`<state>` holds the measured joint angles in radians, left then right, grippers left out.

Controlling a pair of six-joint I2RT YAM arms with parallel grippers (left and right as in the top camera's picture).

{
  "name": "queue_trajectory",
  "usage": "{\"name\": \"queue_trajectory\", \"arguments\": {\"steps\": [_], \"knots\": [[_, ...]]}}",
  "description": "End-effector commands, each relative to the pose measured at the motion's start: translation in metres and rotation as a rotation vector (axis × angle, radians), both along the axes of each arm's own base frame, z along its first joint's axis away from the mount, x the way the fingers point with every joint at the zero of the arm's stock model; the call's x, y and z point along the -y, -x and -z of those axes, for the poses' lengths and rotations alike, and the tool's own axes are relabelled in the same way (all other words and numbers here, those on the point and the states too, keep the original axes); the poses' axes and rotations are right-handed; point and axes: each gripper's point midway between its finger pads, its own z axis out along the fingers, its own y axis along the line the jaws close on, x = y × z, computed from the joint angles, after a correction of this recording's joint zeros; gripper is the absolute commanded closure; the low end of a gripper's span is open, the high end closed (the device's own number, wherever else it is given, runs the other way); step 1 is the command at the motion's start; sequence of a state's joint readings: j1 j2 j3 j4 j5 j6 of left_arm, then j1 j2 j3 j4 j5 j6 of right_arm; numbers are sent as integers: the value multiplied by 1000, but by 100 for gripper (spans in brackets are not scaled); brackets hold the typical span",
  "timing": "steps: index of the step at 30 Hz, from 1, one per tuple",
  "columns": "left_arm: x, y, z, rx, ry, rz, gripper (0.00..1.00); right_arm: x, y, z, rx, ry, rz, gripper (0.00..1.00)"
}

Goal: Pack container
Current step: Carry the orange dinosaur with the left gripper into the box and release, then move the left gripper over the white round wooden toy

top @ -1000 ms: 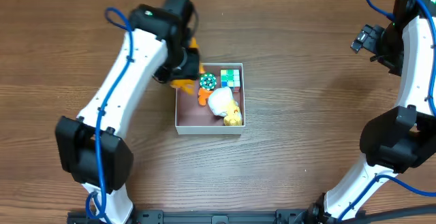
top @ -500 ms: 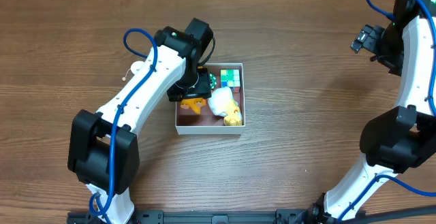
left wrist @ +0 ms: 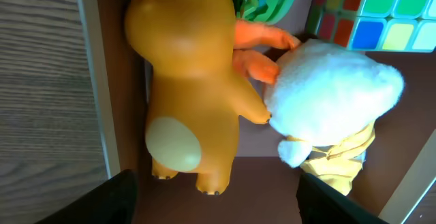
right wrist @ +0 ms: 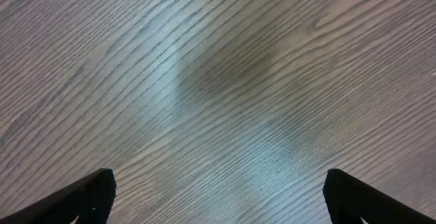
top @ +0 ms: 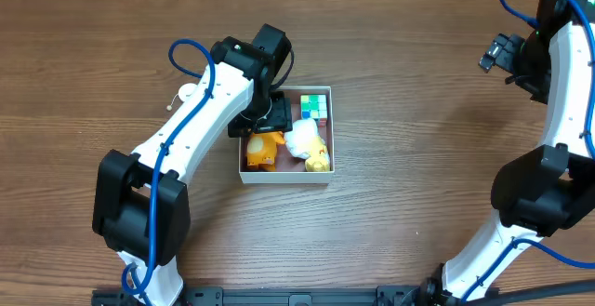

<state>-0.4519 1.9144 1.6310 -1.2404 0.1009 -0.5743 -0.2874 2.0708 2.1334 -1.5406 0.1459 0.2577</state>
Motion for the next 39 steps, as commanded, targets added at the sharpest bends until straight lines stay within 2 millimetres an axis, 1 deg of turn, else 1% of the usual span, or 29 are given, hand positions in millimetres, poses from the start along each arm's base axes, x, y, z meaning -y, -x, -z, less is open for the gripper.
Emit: {"name": "queue_trajectory", "arguments": {"steps": [1, 2, 3, 5, 7, 8, 9, 11, 12, 13, 15, 16, 17, 19, 21, 22, 23, 24, 25, 26, 27, 29, 32, 33, 36, 39], "knots": [[-1, -5, -5, 27, 5, 53, 23, 2, 1, -7, 17, 15, 8, 0], [-2, -10, -12, 42, 8, 59, 20, 2, 1, -7, 17, 15, 8, 0], [-5, -20, -26, 75, 19, 52, 15, 2, 1, -7, 17, 15, 8, 0], [-14, -42, -57, 153, 41, 38, 12, 2, 1, -7, 17, 15, 8, 0], [-40, -61, -89, 232, 7, -23, 9, 2, 1, -7, 17, 15, 8, 0], [-54, -69, -101, 262, -8, -52, 4, 2, 1, -7, 17, 15, 8, 0], [-64, -75, -108, 284, -8, -62, 0, 2, 1, -7, 17, 15, 8, 0], [-94, -84, -112, 302, -33, -109, 0, 2, 1, -7, 17, 15, 8, 0], [-118, -86, -110, 299, -82, -156, 0, 2, 1, -7, 17, 15, 8, 0], [-132, -86, -110, 295, -103, -184, 0, 2, 1, -7, 17, 15, 8, 0], [-156, -86, -109, 282, -112, -255, 0, 2, 1, -7, 17, 15, 8, 0], [-171, -85, -108, 273, -112, -336, 0, 2, 1, -7, 17, 15, 8, 0], [-174, -85, -107, 271, -114, -345, 0, 2, 1, -7, 17, 15, 8, 0], [-180, -82, -97, 239, -148, -398, 0, 2, 1, -7, 17, 15, 8, 0], [-183, -78, -74, 179, -218, -401, 0, 2, 1, -7, 17, 15, 8, 0], [-188, -75, -61, 148, -261, -402, 0, 2, 1, -7, 17, 15, 8, 0], [-189, -74, -48, 114, -274, -397, 0, 2, 1, -7, 17, 15, 8, 0], [-187, -75, -37, 82, -270, -391, 0, 2, 1, -7, 17, 15, 8, 0], [-181, -76, -23, 44, -242, -362, 0, 2, 1, -7, 17, 15, 8, 0], [-176, -78, -15, 25, -213, -332, 0, 2, 1, -7, 17, 15, 8, 0], [-163, -85, 6, -5, -147, -228, 0, 2, 1, -7, 17, 15, 8, 0], [-162, -90, 28, -33, -148, -193, 0, 2, 1, -7, 17, 15, 8, 0], [-161, -102, 43, -11, -145, -117, 0, 2, 1, -7, 17, 15, 8, 0], [-161, -103, 47, -15, -145, -117, 0, 2, 1, -7, 17, 15, 8, 0], [-163, -103, 70, -58, -141, -123, 0, 2, 1, -7, 17, 15, 8, 0], [-163, -99, 84, -96, -147, -152, 0, 2, 1, -7, 17, 15, 8, 0]]}}
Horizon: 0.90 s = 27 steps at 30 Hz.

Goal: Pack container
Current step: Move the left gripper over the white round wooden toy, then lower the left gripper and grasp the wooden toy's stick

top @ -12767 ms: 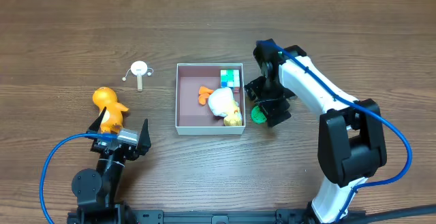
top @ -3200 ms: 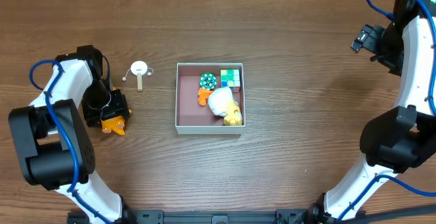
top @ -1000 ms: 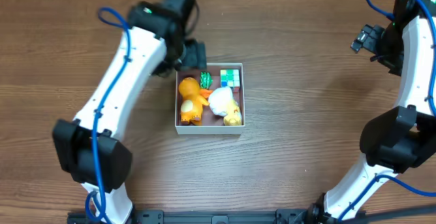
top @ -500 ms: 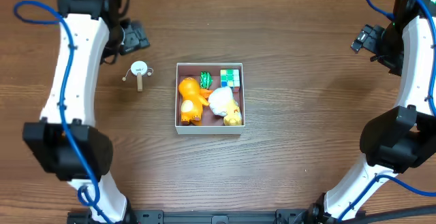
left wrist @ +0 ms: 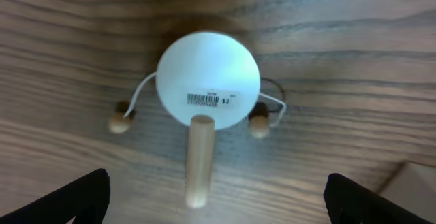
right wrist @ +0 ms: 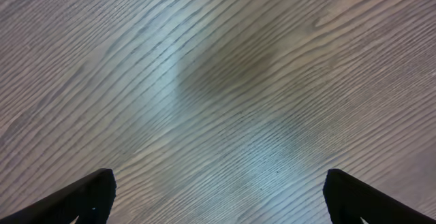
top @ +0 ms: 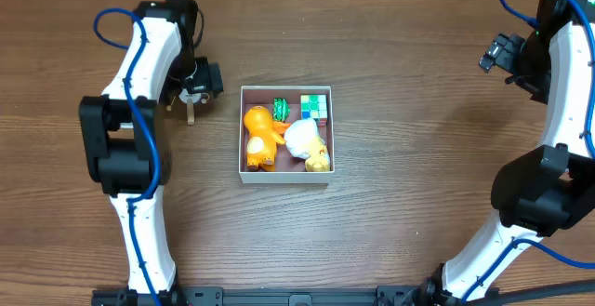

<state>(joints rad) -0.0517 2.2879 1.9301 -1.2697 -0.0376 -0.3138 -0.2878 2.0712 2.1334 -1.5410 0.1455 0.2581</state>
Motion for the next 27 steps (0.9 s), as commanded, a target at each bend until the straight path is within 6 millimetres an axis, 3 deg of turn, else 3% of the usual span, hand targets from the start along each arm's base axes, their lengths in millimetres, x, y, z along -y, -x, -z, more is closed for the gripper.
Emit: {"name": "queue_trajectory", "arguments": {"steps": [1, 8, 12, 27], "knots": [[0, 3, 16, -40, 10, -35, 0, 2, 1, -7, 18, 15, 8, 0], [-1, 1, 18, -32, 10, -39, 0, 2, 1, -7, 17, 16, 7, 0], [1, 6, 33, -41, 27, -42, 0, 2, 1, -7, 18, 15, 7, 0], [-8, 2, 38, -22, 1, -58, 0, 2, 1, -7, 17, 16, 7, 0]]}}
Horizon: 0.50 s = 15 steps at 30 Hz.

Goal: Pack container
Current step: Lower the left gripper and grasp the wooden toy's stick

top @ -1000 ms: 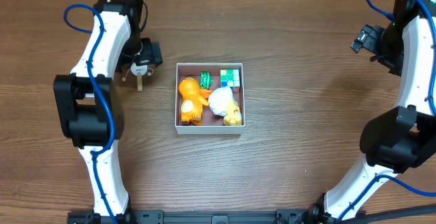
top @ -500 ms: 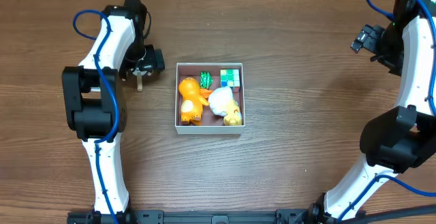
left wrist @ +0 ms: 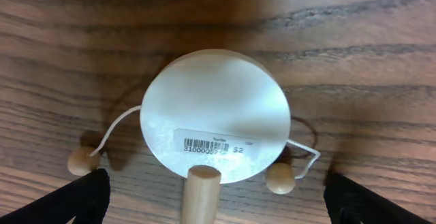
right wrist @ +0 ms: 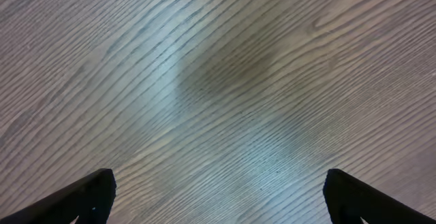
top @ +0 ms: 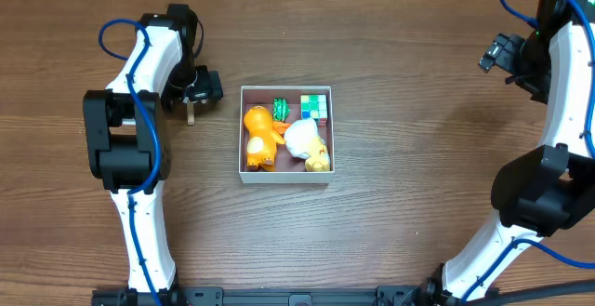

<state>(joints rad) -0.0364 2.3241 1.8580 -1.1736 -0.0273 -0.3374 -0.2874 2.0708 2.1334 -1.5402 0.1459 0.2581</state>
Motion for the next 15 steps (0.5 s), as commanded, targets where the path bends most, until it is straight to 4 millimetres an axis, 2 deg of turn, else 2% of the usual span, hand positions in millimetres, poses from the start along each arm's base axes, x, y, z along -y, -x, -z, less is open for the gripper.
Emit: {"name": "queue_trajectory", "arguments": {"steps": [1, 15], "knots": [[-3, 2, 5, -10, -7, -18, 0, 2, 1, -7, 16, 15, 8, 0], [-1, -3, 6, 7, 1, -17, 0, 2, 1, -7, 16, 15, 8, 0]]}}
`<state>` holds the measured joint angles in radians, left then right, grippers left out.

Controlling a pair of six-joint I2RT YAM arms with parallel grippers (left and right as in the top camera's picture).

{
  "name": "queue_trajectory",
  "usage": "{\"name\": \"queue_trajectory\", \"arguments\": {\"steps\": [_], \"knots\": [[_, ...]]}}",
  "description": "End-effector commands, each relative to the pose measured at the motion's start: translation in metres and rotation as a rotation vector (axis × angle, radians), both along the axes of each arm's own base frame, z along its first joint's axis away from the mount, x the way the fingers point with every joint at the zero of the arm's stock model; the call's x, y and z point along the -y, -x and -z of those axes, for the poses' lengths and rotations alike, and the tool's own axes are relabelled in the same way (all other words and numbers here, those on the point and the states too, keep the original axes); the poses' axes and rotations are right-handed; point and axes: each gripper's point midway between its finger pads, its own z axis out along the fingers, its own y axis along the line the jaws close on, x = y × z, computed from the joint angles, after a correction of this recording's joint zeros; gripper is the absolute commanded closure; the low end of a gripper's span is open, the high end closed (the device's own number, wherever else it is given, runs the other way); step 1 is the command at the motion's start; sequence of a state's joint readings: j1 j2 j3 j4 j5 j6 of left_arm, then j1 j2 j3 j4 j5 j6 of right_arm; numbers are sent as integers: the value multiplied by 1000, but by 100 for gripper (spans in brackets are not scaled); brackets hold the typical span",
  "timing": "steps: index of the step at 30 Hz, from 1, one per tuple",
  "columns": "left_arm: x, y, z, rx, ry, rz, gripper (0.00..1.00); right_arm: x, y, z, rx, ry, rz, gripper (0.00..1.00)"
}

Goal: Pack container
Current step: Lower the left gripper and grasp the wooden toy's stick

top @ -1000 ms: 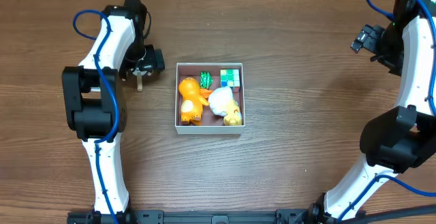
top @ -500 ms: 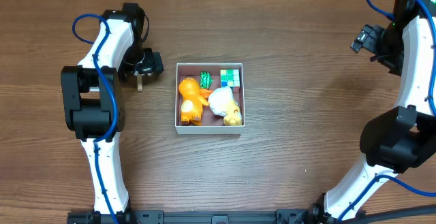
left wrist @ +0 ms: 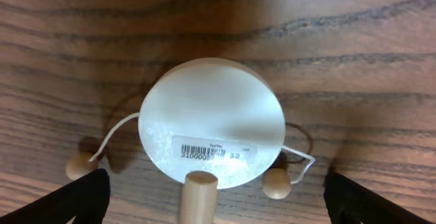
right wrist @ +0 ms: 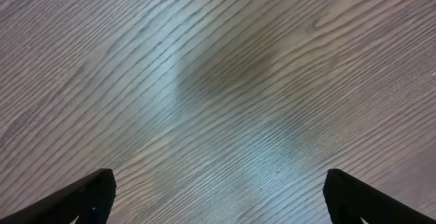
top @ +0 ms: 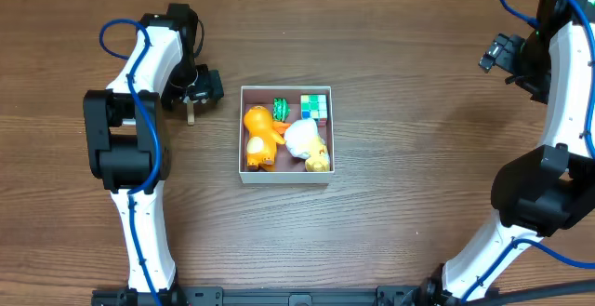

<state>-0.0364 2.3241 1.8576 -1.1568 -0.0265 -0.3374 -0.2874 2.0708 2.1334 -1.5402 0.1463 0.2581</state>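
A white box point(top: 284, 179) in the middle of the table holds an orange toy point(top: 260, 137), a white plush point(top: 302, 139), a colour cube point(top: 315, 106) and a green item point(top: 281, 110). Left of the box lies a small white drum toy point(left wrist: 211, 122) with a wooden handle point(left wrist: 197, 198) and two beads on strings. My left gripper point(left wrist: 218, 198) hangs open over the drum, one finger on each side of it; the overhead view shows that gripper point(top: 191, 90) covering the drum. My right gripper point(right wrist: 218, 198) is open over bare wood at the far right.
The wooden table point(top: 418, 157) stretches wide around the box. The right arm point(top: 558, 73) stands along the right edge, far from the box. The left arm point(top: 139, 92) runs down the left side.
In the left wrist view the drum sits slightly lower and a touch smaller. The left gripper is still open over it. The right arm has not moved.
My left gripper was open inside the box over the orange toy and the plush. Then it was left of the box above the drum toy. It then stood closer to the drum, and it remains there open. The right gripper stayed put.
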Motion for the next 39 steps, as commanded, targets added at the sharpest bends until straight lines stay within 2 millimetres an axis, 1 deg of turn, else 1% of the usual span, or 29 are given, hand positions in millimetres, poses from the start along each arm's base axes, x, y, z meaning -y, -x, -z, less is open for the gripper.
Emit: {"name": "queue_trajectory", "arguments": {"steps": [1, 4, 8, 18, 23, 29, 31, 34, 39], "knots": [[-1, 0, 6, -6, 0, -17, 0, 2, 1, -7, 17, 14, 8, 0], [-1, 1, 7, -7, 1, -15, 0, 2, 1, -7, 17, 14, 8, 0], [-2, 12, 17, -42, -1, -13, 0, 2, 1, -7, 17, 14, 8, 0], [-2, 8, 17, -24, -1, -13, 0, 2, 1, -7, 17, 14, 8, 0], [-10, 8, 17, -24, -52, -10, 0, 2, 1, -7, 17, 14, 8, 0], [-12, 10, 17, -29, -63, -5, 0, 2, 1, -7, 17, 14, 8, 0], [-12, 15, 22, -43, -59, -5, 0, 2, 1, -7, 16, 14, 8, 0], [-10, 31, 35, -89, -51, -5, 0, 2, 1, -7, 17, 14, 8, 0], [-11, 34, 37, -97, -52, -5, 0, 2, 1, -7, 17, 14, 8, 0]]}}
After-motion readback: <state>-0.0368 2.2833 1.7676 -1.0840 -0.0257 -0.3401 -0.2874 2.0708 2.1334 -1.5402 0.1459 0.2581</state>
